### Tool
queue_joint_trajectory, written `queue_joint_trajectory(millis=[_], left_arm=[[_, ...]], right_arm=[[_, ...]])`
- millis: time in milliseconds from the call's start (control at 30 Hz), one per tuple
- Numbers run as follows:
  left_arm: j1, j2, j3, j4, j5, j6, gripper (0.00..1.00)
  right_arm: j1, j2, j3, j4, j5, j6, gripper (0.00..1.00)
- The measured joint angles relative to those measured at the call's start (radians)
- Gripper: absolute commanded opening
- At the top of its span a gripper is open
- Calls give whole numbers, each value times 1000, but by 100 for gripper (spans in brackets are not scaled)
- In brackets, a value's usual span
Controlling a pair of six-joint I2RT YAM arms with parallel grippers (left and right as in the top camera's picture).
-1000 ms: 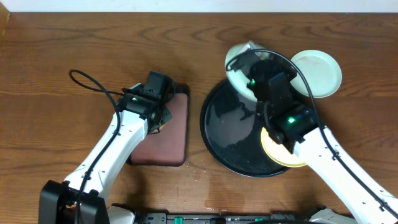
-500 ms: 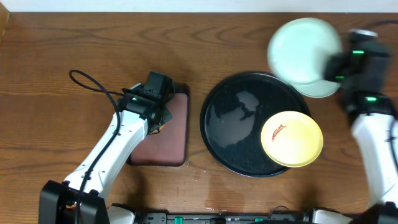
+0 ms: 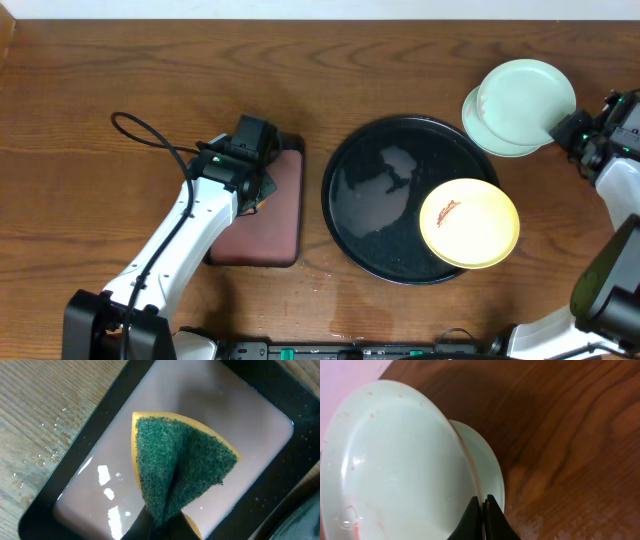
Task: Clean dirty plates on tray and stack at the side
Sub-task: 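Lower the plate onto the cleaned green plate and open the right gripper, then reach the right gripper to the yellow plate's rim and grip it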
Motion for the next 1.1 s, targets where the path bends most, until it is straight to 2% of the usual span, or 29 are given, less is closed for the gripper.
queue_joint_trajectory(millis=[100,167,267,300,333,367,600,667,700,767,900,1033,1100], left_arm=[[0,0,0,2,0,0,8],[0,0,0,5,0,0,8],[0,0,0,5,0,0,8],[0,0,0,5,0,0,8],[0,0,0,5,0,0,8],[0,0,0,5,0,0,8],[0,0,0,5,0,0,8],[0,0,0,5,0,0,8],[0,0,0,5,0,0,8],[0,0,0,-2,0,0,8],[0,0,0,-18,0,0,8],[0,0,0,-15,0,0,8],[0,0,0,-10,0,0,8]], right_arm=[[0,31,0,28,-4,11,3],[0,44,0,50,-6,18,9],[0,48,0,68,-12,27,3],[0,48,0,73,-14,29,6],[0,48,0,74,-14,31,13],[0,48,0,73,-14,30,31],[1,48,0,78,-61,14,36],[1,48,0,65,-115,2,42],[1,46,0,50,-144,-2,49],[4,23,0,-24,-212,-8,54],[5,-95,-3,-224,-253,-31,56],[5,-296,2,-498,-214,-68,63],[5,-373,5,-652,-138,-76,71]])
